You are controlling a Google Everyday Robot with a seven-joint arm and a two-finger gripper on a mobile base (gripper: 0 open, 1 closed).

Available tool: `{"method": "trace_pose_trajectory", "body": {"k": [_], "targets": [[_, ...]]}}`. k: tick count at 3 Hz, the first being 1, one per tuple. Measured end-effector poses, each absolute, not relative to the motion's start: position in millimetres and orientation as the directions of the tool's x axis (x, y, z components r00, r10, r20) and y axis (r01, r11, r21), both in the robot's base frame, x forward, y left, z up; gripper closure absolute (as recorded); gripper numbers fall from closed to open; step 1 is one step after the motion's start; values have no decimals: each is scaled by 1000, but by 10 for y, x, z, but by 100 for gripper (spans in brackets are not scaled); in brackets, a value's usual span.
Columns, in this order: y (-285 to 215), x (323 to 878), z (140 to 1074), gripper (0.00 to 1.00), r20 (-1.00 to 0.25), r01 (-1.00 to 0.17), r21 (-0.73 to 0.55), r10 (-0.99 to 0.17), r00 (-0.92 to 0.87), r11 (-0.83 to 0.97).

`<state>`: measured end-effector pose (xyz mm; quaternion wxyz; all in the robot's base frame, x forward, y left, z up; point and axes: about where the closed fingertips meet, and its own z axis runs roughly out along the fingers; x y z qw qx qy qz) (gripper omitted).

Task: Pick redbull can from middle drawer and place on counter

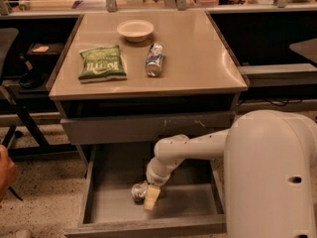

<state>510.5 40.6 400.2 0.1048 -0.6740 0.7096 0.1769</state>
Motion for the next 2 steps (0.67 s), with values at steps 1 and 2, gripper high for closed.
{"method": "trace_pose_trajectory", "body": {"k": [1, 2], "targets": [[391, 5109, 3810, 0, -406, -992, 123, -910, -82, 34], [408, 5119, 3651, 0, -419, -991, 131, -903, -90, 37]]}}
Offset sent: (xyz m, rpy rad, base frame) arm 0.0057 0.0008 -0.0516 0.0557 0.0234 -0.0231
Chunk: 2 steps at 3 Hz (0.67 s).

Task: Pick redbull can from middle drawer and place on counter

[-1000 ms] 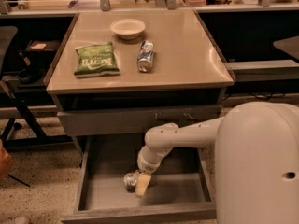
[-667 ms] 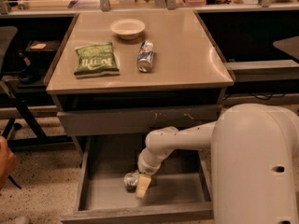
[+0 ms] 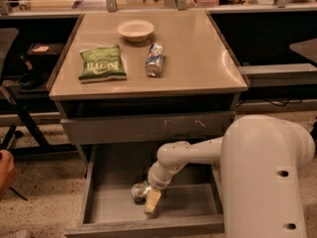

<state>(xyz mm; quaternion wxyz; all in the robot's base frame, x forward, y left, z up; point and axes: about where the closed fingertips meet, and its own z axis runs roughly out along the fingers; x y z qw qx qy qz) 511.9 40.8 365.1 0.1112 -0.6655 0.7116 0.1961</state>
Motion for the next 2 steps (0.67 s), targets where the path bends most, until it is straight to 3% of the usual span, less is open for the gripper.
{"method": "trace_pose_trajectory", "body": {"k": [1, 2], "targets": [[410, 5115, 3638, 16, -420, -990, 133, -903, -90, 37], [410, 5115, 3637, 40, -420, -990, 133, -903, -90, 37]]}}
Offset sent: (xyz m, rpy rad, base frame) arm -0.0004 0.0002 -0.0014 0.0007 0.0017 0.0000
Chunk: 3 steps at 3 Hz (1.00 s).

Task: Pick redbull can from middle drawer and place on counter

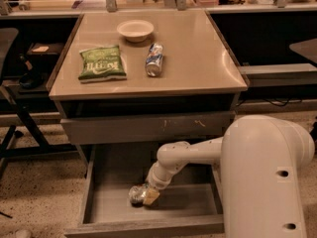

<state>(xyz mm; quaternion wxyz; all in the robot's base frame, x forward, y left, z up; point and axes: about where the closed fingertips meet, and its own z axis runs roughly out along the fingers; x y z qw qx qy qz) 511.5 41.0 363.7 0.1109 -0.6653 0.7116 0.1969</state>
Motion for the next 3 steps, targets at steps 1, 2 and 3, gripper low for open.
{"method": "trace_pose_trajectory", "body": {"k": [1, 2, 3], "targets": [[410, 5115, 3637, 64, -420, -990, 133, -903, -90, 37], [411, 5108, 3639, 87, -421, -990, 134, -902, -91, 37], [233, 5012, 3994, 100, -435, -987, 131, -890, -139, 90]]}}
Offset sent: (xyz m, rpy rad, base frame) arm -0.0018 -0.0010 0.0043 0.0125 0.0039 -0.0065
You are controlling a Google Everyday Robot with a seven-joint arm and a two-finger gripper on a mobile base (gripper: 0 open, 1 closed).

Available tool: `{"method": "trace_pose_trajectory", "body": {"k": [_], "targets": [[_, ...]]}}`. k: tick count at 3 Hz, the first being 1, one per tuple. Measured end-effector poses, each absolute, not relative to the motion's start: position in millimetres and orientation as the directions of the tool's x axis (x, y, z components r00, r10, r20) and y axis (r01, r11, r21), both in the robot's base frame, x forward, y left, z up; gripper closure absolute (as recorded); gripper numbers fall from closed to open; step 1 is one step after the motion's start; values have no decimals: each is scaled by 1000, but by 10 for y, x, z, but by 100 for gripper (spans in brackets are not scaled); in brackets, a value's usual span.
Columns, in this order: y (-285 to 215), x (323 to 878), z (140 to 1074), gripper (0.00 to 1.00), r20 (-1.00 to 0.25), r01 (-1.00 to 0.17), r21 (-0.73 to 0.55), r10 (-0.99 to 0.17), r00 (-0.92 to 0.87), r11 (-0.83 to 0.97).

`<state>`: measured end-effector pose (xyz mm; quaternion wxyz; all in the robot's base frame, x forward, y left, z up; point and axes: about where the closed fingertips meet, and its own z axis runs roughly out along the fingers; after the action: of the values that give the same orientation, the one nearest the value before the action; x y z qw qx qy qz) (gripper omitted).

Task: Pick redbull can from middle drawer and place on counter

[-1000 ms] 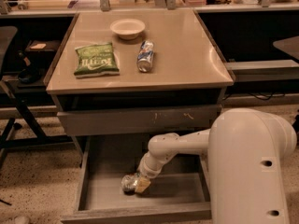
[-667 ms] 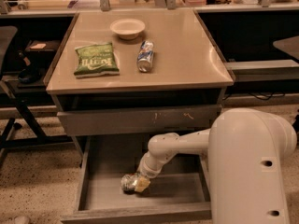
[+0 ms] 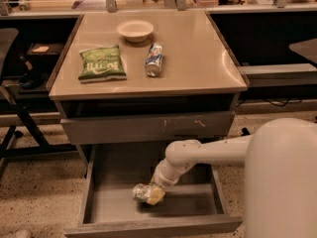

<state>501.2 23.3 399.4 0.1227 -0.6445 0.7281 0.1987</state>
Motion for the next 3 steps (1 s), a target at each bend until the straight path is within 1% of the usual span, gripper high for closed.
{"method": "trace_pose_trajectory", "body": {"k": [1, 2, 3], "targets": [[-150, 4858, 4546, 100, -442, -972, 118, -866, -235, 204], [-613, 4715, 5085, 100, -408, -947, 87, -857, -316, 308], [-693, 4757, 5317, 100, -406, -946, 48, -859, -312, 321]]}}
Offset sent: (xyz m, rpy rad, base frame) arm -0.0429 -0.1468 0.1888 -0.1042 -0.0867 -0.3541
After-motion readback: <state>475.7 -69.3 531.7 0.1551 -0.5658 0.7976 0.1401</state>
